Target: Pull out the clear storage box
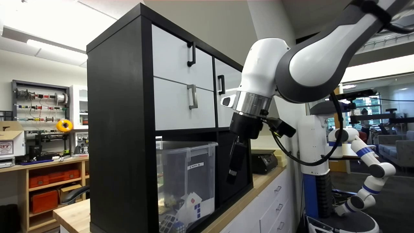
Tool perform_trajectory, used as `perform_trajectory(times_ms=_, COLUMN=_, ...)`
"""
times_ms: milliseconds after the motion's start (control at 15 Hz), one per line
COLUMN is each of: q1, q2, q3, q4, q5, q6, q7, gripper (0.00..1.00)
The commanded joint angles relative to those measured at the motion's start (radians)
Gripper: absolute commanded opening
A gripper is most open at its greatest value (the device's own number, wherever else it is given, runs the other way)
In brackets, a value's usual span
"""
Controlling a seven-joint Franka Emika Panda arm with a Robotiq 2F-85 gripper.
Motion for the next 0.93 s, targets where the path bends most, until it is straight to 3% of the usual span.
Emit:
perform_trajectory(times_ms=0, q1=-0.004, q2=0.000, q3=0.005, q4=0.002, q5=0.000, q6=-0.003, q7=0.001, gripper=1.00)
perform_trajectory(times_ms=600, q1=-0.002, q2=-0.002, q3=0.006, q4=-0.001, q5=-0.002, q6=0.001, q7=0.005, gripper=1.00)
perform_trajectory(times_ms=867, q1=-0.007, q2=0.004, q3=0.002, q4=0.010, q5=-0.089, q6=0.038, q7=0.011, gripper=1.00)
